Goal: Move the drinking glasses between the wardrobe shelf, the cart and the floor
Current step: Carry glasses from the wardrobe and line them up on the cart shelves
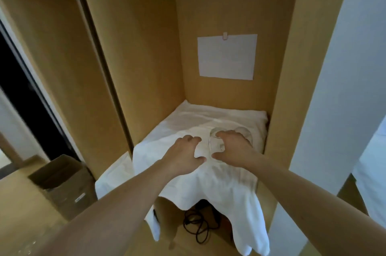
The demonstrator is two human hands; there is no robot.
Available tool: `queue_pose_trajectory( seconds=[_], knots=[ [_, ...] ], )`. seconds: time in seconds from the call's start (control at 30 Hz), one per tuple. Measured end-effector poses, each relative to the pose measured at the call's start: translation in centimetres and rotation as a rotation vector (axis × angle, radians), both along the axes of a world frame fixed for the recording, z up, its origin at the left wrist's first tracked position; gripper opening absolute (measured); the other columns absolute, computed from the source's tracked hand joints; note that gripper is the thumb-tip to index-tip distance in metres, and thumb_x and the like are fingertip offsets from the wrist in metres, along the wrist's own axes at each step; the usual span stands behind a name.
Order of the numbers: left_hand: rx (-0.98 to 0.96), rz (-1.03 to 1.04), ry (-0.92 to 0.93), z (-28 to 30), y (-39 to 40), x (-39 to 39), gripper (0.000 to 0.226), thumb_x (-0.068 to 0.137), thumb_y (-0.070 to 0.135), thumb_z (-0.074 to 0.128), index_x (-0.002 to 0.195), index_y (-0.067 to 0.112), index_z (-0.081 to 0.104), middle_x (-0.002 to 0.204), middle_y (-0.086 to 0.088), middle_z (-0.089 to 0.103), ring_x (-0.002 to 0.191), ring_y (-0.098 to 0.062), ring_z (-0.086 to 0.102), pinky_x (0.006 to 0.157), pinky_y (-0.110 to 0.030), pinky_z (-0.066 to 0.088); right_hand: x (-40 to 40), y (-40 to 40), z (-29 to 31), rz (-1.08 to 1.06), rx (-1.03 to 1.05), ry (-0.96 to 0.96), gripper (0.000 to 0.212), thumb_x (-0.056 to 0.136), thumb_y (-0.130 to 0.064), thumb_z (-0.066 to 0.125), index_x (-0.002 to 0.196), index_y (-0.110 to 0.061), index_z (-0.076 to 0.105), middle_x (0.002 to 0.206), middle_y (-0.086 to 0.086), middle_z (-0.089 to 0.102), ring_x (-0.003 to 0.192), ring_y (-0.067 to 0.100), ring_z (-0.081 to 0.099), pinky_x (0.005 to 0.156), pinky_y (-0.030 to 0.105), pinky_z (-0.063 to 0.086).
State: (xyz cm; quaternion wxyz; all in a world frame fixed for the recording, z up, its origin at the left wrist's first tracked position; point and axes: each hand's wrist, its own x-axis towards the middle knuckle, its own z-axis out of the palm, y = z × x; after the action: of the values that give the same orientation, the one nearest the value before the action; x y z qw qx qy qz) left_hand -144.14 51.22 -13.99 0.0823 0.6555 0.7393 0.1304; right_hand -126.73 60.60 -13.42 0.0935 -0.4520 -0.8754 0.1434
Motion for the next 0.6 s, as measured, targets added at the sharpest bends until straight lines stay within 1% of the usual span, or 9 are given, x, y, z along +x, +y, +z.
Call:
queue_pose_trajectory(
  seconds=[0.1, 0.2, 0.27, 0.33, 0.4, 0.47, 0.53, 0.57, 0.6],
  knots=[
    [-0.027, -0.075, -0.014, -0.7, 2.6, -0.8, 0.07, 0.092, 0.051, 0.064, 0.15, 0.019, 0.04, 0.145, -0.008, 0.047, 0.133, -0.028, 0.043, 0.106, -0.04, 0.043, -0.6, 1.4, -0.1, -0.104, -0.002, 0.038, 0.073, 0.08, -0.05, 0.073, 0.144, -0.028, 0.046, 0.136, 0.005, 0.054, 0.126, 0.029, 0.05, 0.1, 0.04, 0.047],
    [-0.036, -0.153, -0.029, -0.9, 5.0, -1.4, 0.067, 0.091, 0.049, 0.065, 0.148, 0.02, 0.042, 0.141, -0.009, 0.049, 0.13, -0.031, 0.045, 0.103, -0.039, 0.043, -1.4, 2.5, 0.7, -0.21, 0.041, -0.006, 0.071, 0.083, -0.048, 0.069, 0.146, -0.027, 0.043, 0.137, 0.007, 0.05, 0.127, 0.031, 0.046, 0.099, 0.041, 0.045],
    [-0.014, -0.181, -0.062, -0.8, 6.7, -1.8, 0.069, 0.091, 0.048, 0.066, 0.149, 0.021, 0.041, 0.142, -0.009, 0.049, 0.131, -0.03, 0.045, 0.103, -0.037, 0.043, -1.9, 3.6, 1.2, -0.279, 0.054, -0.064, 0.072, 0.085, -0.044, 0.067, 0.148, -0.026, 0.038, 0.141, 0.008, 0.043, 0.13, 0.033, 0.041, 0.1, 0.043, 0.041],
    [-0.008, -0.192, -0.109, -0.8, 8.0, -2.3, 0.072, 0.09, 0.047, 0.067, 0.151, 0.02, 0.039, 0.145, -0.008, 0.047, 0.132, -0.029, 0.045, 0.103, -0.035, 0.042, -2.5, 4.6, 1.3, -0.336, 0.024, -0.123, 0.073, 0.087, -0.042, 0.067, 0.149, -0.027, 0.033, 0.145, 0.01, 0.035, 0.131, 0.035, 0.037, 0.103, 0.044, 0.038],
    [-0.017, -0.228, -0.137, -1.0, 9.1, -2.4, 0.071, 0.09, 0.044, 0.069, 0.15, 0.019, 0.041, 0.144, -0.01, 0.048, 0.131, -0.03, 0.047, 0.101, -0.032, 0.042, -2.7, 5.3, 0.9, -0.363, -0.047, -0.181, 0.078, 0.088, -0.042, 0.067, 0.154, -0.028, 0.026, 0.151, 0.012, 0.025, 0.134, 0.038, 0.035, 0.107, 0.045, 0.039],
    [0.0, -0.268, -0.145, -1.1, 10.6, -2.7, 0.066, 0.089, 0.04, 0.071, 0.146, 0.017, 0.047, 0.139, -0.013, 0.052, 0.127, -0.032, 0.05, 0.098, -0.031, 0.042, -2.8, 5.9, 0.2, -0.382, -0.125, -0.222, 0.083, 0.09, -0.039, 0.066, 0.158, -0.03, 0.017, 0.158, 0.012, 0.015, 0.14, 0.039, 0.029, 0.112, 0.047, 0.037],
    [0.019, -0.292, -0.142, -1.6, 12.1, -2.9, 0.062, 0.089, 0.039, 0.07, 0.143, 0.015, 0.049, 0.138, -0.014, 0.054, 0.129, -0.033, 0.049, 0.1, -0.034, 0.043, -2.5, 6.0, -0.7, -0.397, -0.155, -0.246, 0.082, 0.091, -0.037, 0.064, 0.158, -0.03, 0.019, 0.162, 0.008, 0.011, 0.145, 0.038, 0.022, 0.115, 0.046, 0.035],
    [0.019, -0.296, -0.134, -1.8, 12.7, -2.9, 0.066, 0.089, 0.04, 0.07, 0.146, 0.016, 0.046, 0.144, -0.015, 0.05, 0.133, -0.033, 0.046, 0.104, -0.036, 0.041, -2.4, 6.0, -1.1, -0.404, -0.141, -0.237, 0.08, 0.091, -0.038, 0.064, 0.158, -0.03, 0.021, 0.162, 0.007, 0.012, 0.145, 0.036, 0.022, 0.116, 0.045, 0.034],
    [-0.002, -0.3, -0.14, -2.1, 13.4, -2.8, 0.072, 0.089, 0.043, 0.069, 0.151, 0.019, 0.041, 0.152, -0.015, 0.043, 0.139, -0.034, 0.041, 0.11, -0.037, 0.038, -2.3, 5.8, -1.6, -0.42, -0.125, -0.221, 0.078, 0.091, -0.038, 0.064, 0.157, -0.03, 0.023, 0.161, 0.006, 0.013, 0.145, 0.036, 0.024, 0.115, 0.043, 0.034]
  ],
)
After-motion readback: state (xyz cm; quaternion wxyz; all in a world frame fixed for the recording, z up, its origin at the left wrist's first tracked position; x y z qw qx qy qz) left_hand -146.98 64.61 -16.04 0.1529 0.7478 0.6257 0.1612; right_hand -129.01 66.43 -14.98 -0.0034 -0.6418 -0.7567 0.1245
